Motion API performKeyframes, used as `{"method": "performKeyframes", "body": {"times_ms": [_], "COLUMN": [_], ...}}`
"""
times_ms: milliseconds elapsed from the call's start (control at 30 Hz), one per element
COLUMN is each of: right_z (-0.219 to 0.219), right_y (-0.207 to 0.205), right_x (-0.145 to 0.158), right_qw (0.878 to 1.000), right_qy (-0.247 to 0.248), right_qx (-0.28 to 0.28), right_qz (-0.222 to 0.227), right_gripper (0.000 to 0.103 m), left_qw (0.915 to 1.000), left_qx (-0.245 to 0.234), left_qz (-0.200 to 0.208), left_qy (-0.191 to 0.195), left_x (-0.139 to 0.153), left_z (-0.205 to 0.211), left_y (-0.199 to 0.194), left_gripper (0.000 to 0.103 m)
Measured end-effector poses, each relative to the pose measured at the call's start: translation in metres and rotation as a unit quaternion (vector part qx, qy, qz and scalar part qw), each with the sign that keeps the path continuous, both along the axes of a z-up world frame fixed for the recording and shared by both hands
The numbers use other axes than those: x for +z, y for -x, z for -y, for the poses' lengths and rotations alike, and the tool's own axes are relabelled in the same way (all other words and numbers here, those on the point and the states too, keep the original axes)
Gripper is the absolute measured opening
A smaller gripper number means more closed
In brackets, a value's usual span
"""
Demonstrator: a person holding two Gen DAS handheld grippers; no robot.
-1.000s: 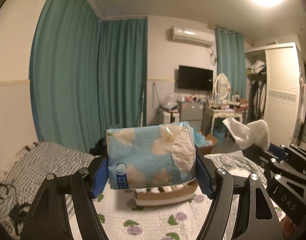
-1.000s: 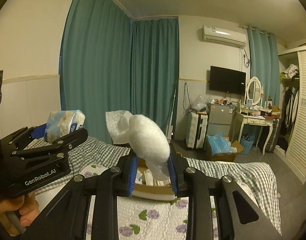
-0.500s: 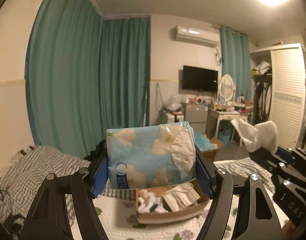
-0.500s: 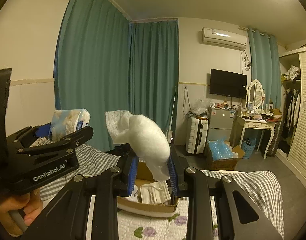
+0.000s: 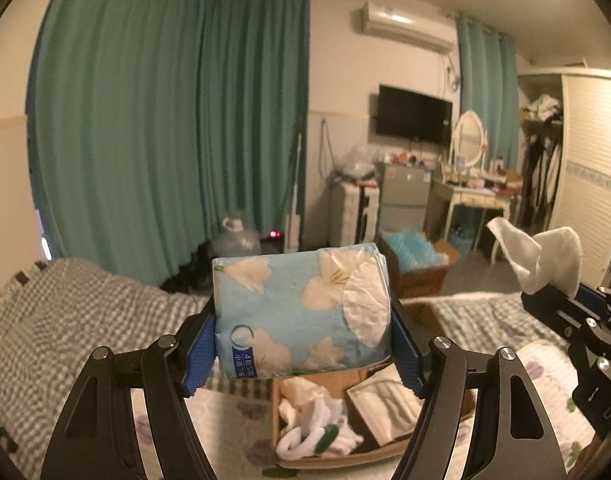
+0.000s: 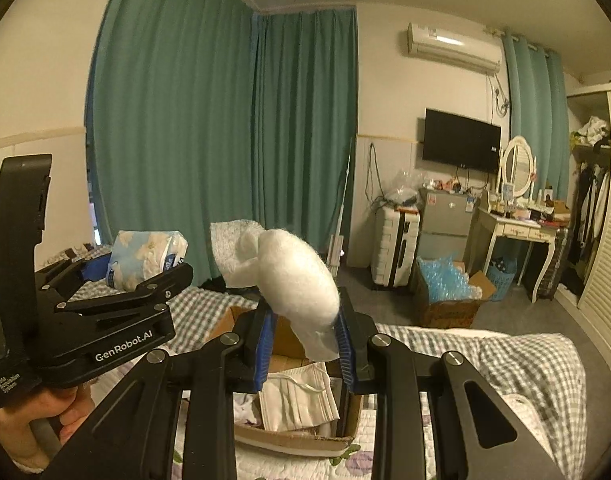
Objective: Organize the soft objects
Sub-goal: 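Lift and carry the tissue pack and cotton ball over the box, then open both grippers to drop the tissue pack and cotton ball into the box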
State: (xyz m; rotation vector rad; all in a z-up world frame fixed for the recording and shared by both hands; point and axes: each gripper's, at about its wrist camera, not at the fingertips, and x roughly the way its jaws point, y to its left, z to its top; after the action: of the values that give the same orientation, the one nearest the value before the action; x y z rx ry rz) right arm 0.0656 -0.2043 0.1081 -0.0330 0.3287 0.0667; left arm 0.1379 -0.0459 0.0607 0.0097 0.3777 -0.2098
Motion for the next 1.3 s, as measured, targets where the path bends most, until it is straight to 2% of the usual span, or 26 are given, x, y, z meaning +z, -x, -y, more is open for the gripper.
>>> {"method": "performKeyframes", "body": {"times_ms": [200,333,567,633,733,833,867,900,967,1167,1300], "right_z": [0.000,0.006,0.016,0.017,0.018,0.018,0.019,0.020,0.022,0.030,0.032], "right_y": [-0.047,-0.078,-0.108,-0.115,-0.120,-0.119,-0.118,-0.117,-0.117,-0.106,-0.089], "right_x": [-0.052,-0.095,-0.141,-0.151,-0.165,-0.166,-0.164,-0.162,-0.157,-0.136,-0.111], "right_qw": [0.998,0.994,0.986,0.982,0.978,0.979,0.980,0.981,0.982,0.987,0.991], "right_qy": [0.011,-0.001,0.011,0.012,0.017,0.022,0.020,0.019,0.018,0.006,0.001], "right_qx": [0.008,0.008,0.010,0.011,0.007,0.005,0.006,0.006,0.003,-0.007,-0.013], "right_qz": [-0.055,-0.105,-0.168,-0.188,-0.206,-0.202,-0.200,-0.195,-0.187,-0.161,-0.134], "right_gripper": [0.027,0.027,0.027,0.027,0.028,0.033,0.039,0.049,0.057,0.062,0.066], "left_qw": [0.9988,0.9965,0.9891,0.9886,0.9883,0.9886,0.9893,0.9902,0.9909,0.9951,0.9962], "left_qx": [-0.006,-0.012,-0.027,-0.019,-0.023,-0.018,-0.019,-0.023,-0.022,-0.016,-0.012], "left_qz": [-0.046,-0.076,-0.139,-0.134,-0.137,-0.138,-0.137,-0.135,-0.133,-0.098,-0.087], "left_qy": [-0.016,-0.032,-0.041,-0.066,-0.063,-0.056,-0.046,-0.028,-0.008,-0.005,0.000], "left_x": [-0.043,-0.069,-0.109,-0.113,-0.111,-0.109,-0.107,-0.104,-0.099,-0.066,-0.043], "left_z": [0.016,0.027,0.040,0.045,0.048,0.047,0.044,0.041,0.037,0.039,0.036], "left_y": [-0.034,-0.051,-0.069,-0.069,-0.068,-0.067,-0.067,-0.066,-0.065,-0.051,-0.038], "left_gripper": [0.072,0.073,0.075,0.075,0.076,0.076,0.077,0.077,0.077,0.080,0.080]}}
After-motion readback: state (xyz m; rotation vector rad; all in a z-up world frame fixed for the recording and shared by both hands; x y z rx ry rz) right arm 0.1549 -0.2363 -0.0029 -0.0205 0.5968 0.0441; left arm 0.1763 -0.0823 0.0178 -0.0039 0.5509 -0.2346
